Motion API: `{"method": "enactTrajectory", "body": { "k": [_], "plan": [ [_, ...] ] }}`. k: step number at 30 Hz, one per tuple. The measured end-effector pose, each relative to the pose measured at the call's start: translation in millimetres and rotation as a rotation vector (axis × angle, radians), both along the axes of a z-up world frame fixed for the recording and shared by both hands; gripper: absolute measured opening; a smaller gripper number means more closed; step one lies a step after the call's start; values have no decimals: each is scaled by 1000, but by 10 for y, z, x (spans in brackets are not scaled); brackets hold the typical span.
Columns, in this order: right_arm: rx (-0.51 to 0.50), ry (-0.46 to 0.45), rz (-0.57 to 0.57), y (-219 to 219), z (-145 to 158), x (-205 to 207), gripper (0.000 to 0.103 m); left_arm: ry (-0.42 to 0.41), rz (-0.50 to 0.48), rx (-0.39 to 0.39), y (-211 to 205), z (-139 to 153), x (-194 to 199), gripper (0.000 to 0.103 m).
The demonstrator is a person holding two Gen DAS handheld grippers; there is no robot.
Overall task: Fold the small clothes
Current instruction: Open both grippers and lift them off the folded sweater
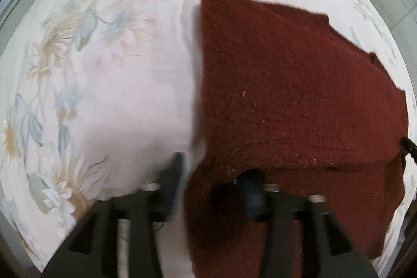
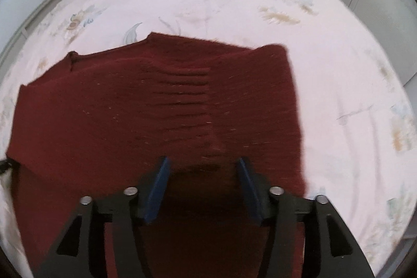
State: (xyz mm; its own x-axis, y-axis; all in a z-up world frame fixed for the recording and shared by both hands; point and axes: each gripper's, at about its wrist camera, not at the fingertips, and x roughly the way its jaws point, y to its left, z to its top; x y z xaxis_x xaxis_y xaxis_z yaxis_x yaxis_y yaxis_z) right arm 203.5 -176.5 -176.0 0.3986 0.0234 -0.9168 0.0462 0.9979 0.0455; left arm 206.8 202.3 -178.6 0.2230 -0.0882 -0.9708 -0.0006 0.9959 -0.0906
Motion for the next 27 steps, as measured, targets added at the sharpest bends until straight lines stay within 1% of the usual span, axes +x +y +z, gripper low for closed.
{"method": "enactTrajectory", "body": {
  "k": [1,2,3,5,6,7,10,12,14,16,18,20,22,24,27],
  "plan": [
    [-2,-9,6,-12,45,-19,83,-18,2,2,14,67,-30,65],
    [-2,-22,14,-24,105,-47,83,-38,2,12,28,142,-66,75],
    [-2,-29,20,-34,152,-67,83,-52,3,26,38,204,-96,80],
    [-4,-45,33,-40,238,-103,84,-80,8,46,45,323,-143,95],
    [-8,-53,37,-31,272,-116,87,-99,3,49,18,405,-173,99],
    [-13,-64,42,-8,314,-131,87,-117,-7,46,-17,465,-188,102],
    [-5,-90,59,94,376,-155,88,-190,-56,54,-211,644,-240,102],
    [-3,-110,75,206,395,-151,88,-234,-102,67,-454,717,-233,102],
    [-14,-122,86,322,359,-134,88,-268,-139,71,-724,717,-168,102],
    [-19,-122,102,426,289,-119,88,-283,-169,68,-886,569,-64,102],
    [-31,-114,111,544,162,-79,88,-275,-191,69,-1071,415,7,102],
    [-38,-101,122,650,17,-29,88,-257,-204,88,-1244,155,54,102],
    [-49,-81,133,714,-137,-3,88,-240,-226,118,-1329,-55,81,102],
    [-61,-66,140,721,-276,26,88,-220,-236,150,-1351,-218,119,102],
    [-33,-80,130,602,-313,31,88,-221,-221,126,-1180,-290,104,102]
  ]
}}
